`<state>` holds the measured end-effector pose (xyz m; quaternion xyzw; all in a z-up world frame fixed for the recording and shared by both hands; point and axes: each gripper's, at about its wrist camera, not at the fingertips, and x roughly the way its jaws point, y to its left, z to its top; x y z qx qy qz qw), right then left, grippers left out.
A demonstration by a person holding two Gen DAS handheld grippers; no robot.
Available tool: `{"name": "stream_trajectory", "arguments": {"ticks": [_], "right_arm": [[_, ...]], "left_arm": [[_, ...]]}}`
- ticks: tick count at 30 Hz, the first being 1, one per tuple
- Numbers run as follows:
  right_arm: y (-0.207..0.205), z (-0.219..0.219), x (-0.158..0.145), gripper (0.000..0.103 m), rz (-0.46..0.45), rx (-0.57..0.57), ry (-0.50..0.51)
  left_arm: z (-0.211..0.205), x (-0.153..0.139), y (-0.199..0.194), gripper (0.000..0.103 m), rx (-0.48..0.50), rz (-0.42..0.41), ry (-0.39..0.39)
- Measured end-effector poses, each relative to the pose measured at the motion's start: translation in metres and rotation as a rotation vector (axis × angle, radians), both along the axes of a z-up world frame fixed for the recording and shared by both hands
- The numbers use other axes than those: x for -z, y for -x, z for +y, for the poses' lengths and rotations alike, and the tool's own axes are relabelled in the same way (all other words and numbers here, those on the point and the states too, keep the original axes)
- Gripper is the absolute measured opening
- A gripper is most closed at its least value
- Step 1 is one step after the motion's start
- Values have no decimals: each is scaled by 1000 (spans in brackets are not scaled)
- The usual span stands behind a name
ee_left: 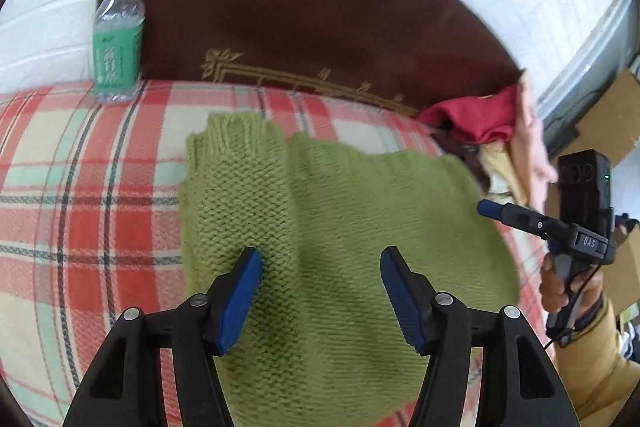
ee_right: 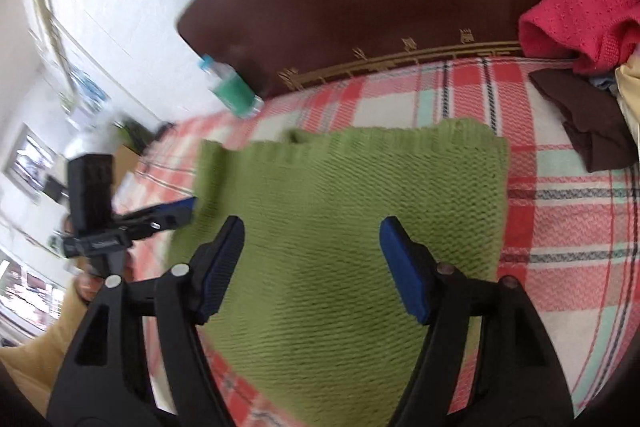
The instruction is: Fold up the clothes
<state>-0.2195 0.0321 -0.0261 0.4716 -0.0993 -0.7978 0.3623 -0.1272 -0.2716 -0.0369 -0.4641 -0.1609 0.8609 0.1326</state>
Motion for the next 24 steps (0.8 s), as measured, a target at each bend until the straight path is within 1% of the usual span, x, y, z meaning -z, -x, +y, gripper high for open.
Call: {"name": "stream_trajectory", "arguments": {"ticks": [1, 2, 3, 4, 5, 6, 8, 10, 11, 12, 13, 14, 15, 17, 19, 21, 23, 24], "right_arm": [[7, 2, 10, 67, -22, 25, -23], [11, 9, 18, 59, -44, 47, -12], [15, 17, 26, 48, -66, 69, 3], [18, 24, 33, 42, -88, 90, 18], [22, 32, 41, 40, -109, 112, 33], [22, 36, 41, 41, -120, 117, 54], [18, 38, 34, 41, -116, 103, 42], [10, 39, 20, 47, -85, 89, 27], [5, 40, 13, 52, -67, 81, 26], [0, 41, 5, 57, -48, 73, 25], [-7, 41, -3, 57, -24, 62, 22], [-14, 40, -10, 58, -1, 45, 20], [-22, 38, -17, 58, 23, 22, 14], [-36, 33, -24, 60, 51, -21, 5], [-44, 23, -20, 62, 54, -68, -18], [-50, 13, -5, 64, 35, -89, -86], [-50, 7, 12, 64, 4, -89, -145], [-50, 11, 9, 64, 4, -85, -128]], "left_arm": [[-8, 7, 2, 63, -29, -15, 3], [-17, 13, 3, 63, -60, -31, 2], [-26, 19, 5, 63, -92, -46, 2], [-34, 25, 4, 63, -111, -58, -21], [-43, 30, 2, 63, -126, -70, -51], [-49, 33, 0, 63, -134, -77, -68], [-55, 34, -7, 63, -131, -76, -120], [-62, 30, -17, 64, -136, -61, -170], [-64, 26, -23, 65, -135, -47, -187], [-65, 22, -30, 68, -132, -27, -199], [-65, 17, -38, 77, -129, -5, -209], [-63, 13, -45, 80, -126, 5, -213], [-61, 10, -52, 83, -123, 11, -215], [-53, 10, -59, 84, -110, 1, -212], [-48, 17, -61, 84, -106, -24, -219], [-41, 33, -58, 84, -110, -78, -207], [-37, 37, -59, 84, -98, -100, -223], [-35, 38, -59, 84, -91, -108, -234]]}}
